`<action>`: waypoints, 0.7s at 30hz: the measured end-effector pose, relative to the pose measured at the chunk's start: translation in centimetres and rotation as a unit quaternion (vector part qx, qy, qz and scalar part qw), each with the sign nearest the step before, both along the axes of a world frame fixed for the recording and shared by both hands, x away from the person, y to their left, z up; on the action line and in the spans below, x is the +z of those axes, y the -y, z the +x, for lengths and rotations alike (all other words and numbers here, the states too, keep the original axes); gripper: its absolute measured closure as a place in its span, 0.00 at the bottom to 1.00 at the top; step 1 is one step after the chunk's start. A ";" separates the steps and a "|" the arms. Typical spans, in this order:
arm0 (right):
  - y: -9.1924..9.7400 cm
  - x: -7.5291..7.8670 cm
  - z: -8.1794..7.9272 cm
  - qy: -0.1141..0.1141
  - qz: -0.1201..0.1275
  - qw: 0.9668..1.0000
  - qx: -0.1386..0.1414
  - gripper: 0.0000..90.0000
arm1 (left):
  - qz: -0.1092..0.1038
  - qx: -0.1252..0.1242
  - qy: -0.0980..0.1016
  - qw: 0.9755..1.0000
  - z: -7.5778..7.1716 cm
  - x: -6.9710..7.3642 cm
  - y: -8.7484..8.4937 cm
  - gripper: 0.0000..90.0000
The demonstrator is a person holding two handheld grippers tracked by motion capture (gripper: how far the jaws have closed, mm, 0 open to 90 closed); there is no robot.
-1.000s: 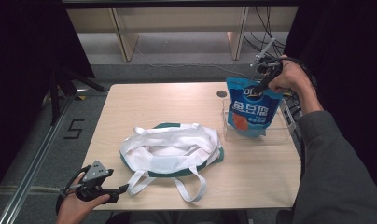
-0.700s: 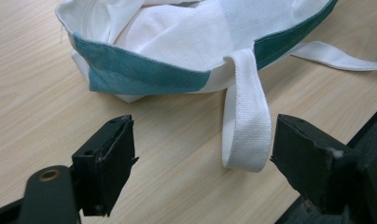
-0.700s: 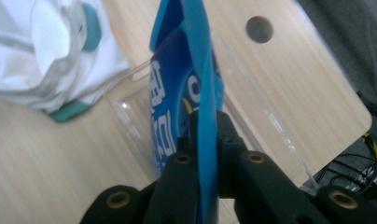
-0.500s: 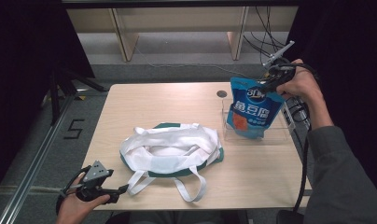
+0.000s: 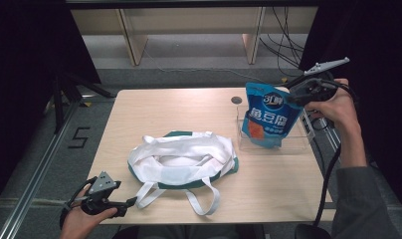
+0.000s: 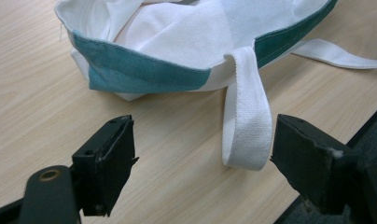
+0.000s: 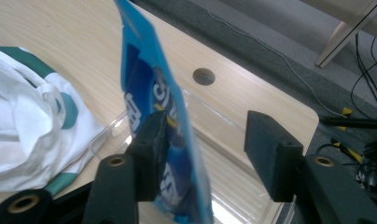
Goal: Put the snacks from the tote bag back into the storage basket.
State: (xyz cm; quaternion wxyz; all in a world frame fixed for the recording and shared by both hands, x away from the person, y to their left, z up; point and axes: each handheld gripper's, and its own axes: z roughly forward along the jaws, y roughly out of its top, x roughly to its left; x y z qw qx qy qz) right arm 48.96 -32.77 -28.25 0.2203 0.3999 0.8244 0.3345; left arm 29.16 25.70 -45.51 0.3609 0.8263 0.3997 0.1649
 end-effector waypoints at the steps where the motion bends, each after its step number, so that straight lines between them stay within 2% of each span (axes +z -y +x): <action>1: 0.1 -0.3 -0.3 0.010 0.001 1.000 -0.004 0.52 | -0.001 0.000 0.000 1.000 0.0 0.0 0.0 0.23; 2: 0.2 -0.4 -0.7 0.006 -0.002 1.000 -0.009 0.51 | 0.005 -0.002 0.000 1.000 0.1 0.0 -0.1 0.23; 3: 0.3 -0.5 -1.2 0.003 -0.006 1.000 -0.015 0.50 | 0.021 -0.013 -0.005 1.000 0.1 0.2 -0.3 0.23; 4: 0.5 -0.7 -1.4 0.015 -0.015 1.000 -0.015 0.49 | 0.005 -0.001 0.000 1.000 0.0 0.0 -0.1 0.23; 5: 0.6 -0.9 -1.8 0.017 -0.016 1.000 -0.018 0.49 | -0.001 0.000 0.001 1.000 0.0 0.0 0.0 0.23; 6: 0.7 -1.2 -2.2 0.020 -0.012 0.999 -0.023 0.49 | 0.003 -0.001 0.002 1.000 0.0 0.0 -0.1 0.23; 7: 0.9 -1.3 -2.7 0.014 -0.019 0.999 -0.022 0.48 | 0.023 -0.014 -0.001 1.000 0.1 0.2 -0.4 0.23; 8: 1.1 -1.7 -3.1 0.019 -0.014 0.999 -0.027 0.48 | 0.021 -0.011 -0.008 1.000 0.1 0.2 -0.4 0.23; 9: 1.3 -1.9 -3.4 0.020 -0.016 0.999 -0.031 0.48 | 0.023 -0.011 -0.006 1.000 0.1 0.2 -0.4 0.23; 10: 1.5 -2.3 -3.8 0.017 -0.018 0.999 -0.037 0.48 | 0.019 -0.008 -0.009 1.000 0.0 0.1 -0.4 0.23; 11: 1.5 -2.6 -4.2 0.005 -0.016 0.999 -0.043 0.48 | 0.020 -0.010 -0.007 1.000 0.0 0.2 -0.3 0.23; 12: 1.8 -3.1 -4.4 0.015 -0.018 0.999 -0.042 0.48 | 0.009 -0.006 0.000 1.000 0.1 0.1 -0.2 0.23; 16: 2.2 -4.6 -5.2 0.002 -0.007 0.998 -0.058 0.48 | 0.000 0.001 0.002 1.000 0.0 0.0 -0.1 0.23; 17: 2.3 -5.0 -5.3 -0.002 -0.008 0.998 -0.055 0.48 | 0.002 0.009 -0.002 1.000 0.0 -0.1 -0.1 0.23; 19: 2.3 -5.9 -5.4 -0.008 0.004 0.998 -0.060 0.48 | 0.022 -0.010 -0.009 1.000 0.0 0.2 -0.4 0.23; 20: 2.3 -6.5 -5.4 -0.013 0.008 0.998 -0.063 0.48 | 0.004 0.005 0.000 1.000 0.0 -0.1 -0.1 0.23; 21: 2.3 -6.9 -5.3 -0.020 0.002 0.998 -0.060 0.49 | 0.003 0.005 -0.001 1.000 0.0 0.0 -0.1 0.23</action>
